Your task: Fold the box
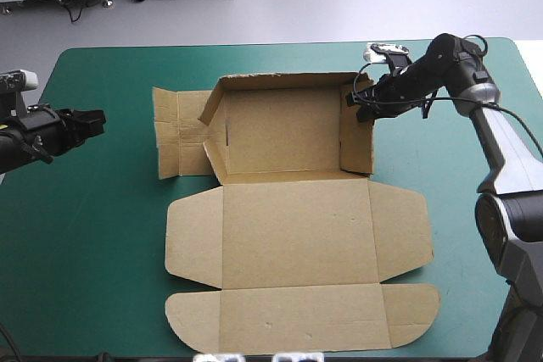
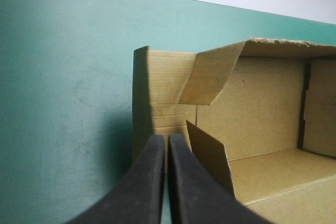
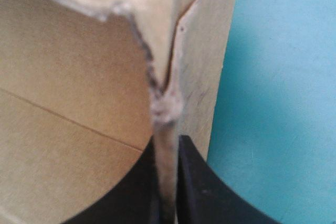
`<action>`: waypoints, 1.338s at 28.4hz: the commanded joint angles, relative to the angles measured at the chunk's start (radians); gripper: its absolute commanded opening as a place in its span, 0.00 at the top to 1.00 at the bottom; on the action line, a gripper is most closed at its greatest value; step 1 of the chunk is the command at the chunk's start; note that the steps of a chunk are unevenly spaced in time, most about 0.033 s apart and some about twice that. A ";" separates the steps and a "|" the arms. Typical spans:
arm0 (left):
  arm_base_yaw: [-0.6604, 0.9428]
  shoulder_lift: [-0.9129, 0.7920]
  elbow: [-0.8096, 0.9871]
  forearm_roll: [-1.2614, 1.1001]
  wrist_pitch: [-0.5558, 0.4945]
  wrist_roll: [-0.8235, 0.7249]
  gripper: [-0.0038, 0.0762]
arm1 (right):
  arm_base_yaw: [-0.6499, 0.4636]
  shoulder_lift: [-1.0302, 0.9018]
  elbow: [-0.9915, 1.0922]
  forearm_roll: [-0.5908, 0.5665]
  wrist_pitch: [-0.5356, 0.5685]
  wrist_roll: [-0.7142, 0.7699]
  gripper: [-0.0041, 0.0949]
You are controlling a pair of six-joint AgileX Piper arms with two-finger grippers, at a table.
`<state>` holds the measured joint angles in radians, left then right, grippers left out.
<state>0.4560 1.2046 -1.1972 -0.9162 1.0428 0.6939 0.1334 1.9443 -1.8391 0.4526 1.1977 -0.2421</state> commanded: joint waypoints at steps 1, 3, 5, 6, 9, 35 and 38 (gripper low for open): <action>0.004 -0.020 -0.023 -0.079 -0.008 0.011 0.94 | 0.055 -0.015 -0.025 -0.096 -0.015 -0.016 0.95; 0.004 -0.020 -0.023 -0.079 -0.002 0.018 0.94 | 0.077 -0.012 -0.025 -0.170 -0.071 -0.002 0.92; 0.004 -0.020 -0.023 -0.079 -0.002 0.032 0.94 | 0.090 -0.012 -0.025 -0.214 -0.130 0.000 0.86; 0.004 -0.020 -0.023 -0.079 -0.002 0.039 0.94 | 0.092 -0.012 -0.025 -0.219 -0.160 0.000 0.81; 0.004 -0.018 -0.023 -0.077 -0.001 0.038 0.94 | 0.092 -0.012 -0.025 -0.222 -0.217 -0.006 0.63; 0.002 -0.018 -0.023 -0.079 0.025 0.058 0.94 | 0.090 -0.173 -0.232 -0.260 0.060 0.044 0.52; 0.002 -0.018 -0.023 -0.081 0.036 0.058 0.94 | 0.090 -0.143 -0.169 -0.243 0.058 0.047 0.52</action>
<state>0.4560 1.2063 -1.1931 -0.9282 1.0905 0.7490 0.2286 1.8270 -2.0200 0.1950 1.2475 -0.1976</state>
